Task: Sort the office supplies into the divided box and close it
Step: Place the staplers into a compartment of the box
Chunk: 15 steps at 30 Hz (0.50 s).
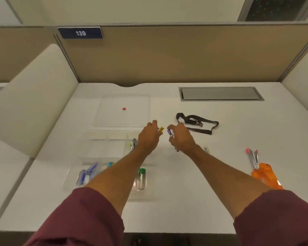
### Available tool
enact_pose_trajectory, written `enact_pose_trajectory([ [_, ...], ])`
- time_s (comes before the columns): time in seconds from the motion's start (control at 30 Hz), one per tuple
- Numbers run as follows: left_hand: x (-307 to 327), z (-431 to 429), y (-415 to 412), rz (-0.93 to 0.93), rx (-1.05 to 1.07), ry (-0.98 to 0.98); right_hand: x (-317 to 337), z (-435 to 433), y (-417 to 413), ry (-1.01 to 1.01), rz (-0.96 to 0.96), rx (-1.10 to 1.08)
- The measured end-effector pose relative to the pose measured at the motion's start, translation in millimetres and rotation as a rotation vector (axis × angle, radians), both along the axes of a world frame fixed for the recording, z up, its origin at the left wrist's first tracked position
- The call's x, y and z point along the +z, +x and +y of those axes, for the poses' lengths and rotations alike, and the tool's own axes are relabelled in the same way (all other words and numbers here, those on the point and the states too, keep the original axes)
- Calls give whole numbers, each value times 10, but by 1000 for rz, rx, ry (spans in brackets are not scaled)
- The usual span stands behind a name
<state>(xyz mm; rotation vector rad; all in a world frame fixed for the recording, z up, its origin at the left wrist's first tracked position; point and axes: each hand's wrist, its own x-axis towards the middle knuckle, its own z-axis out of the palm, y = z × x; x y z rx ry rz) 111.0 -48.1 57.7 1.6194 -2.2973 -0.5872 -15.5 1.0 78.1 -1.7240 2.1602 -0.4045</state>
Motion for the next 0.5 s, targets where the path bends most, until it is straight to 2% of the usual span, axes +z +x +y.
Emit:
enact_pose_trajectory([
  [0.27, -101, -34, 841, -16, 141, 42, -14, -148, 723, -26, -49, 85],
  [0.5, -225, -95, 1032, 41, 187, 65, -119, -260, 1028, -43, -90, 130],
])
